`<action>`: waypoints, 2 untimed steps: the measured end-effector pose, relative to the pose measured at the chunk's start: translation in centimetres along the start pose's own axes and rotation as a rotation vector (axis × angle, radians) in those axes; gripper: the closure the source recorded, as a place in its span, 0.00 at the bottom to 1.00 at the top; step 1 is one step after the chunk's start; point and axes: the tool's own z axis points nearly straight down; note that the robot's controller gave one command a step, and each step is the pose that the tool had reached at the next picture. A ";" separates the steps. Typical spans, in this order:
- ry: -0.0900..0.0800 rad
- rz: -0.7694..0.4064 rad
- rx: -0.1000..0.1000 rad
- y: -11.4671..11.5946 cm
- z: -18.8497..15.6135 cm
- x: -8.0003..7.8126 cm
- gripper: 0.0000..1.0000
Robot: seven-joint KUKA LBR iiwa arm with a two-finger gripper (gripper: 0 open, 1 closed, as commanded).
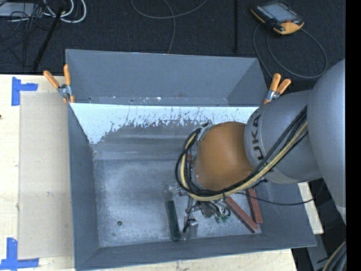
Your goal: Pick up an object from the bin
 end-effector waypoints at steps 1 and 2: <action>0.005 -0.193 0.002 0.3 1.7 1.0 1.00; 0.005 -0.193 0.002 0.2 1.7 1.0 1.00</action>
Offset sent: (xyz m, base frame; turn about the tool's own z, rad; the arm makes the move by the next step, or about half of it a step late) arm 0.0000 0.0000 0.0000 0.0000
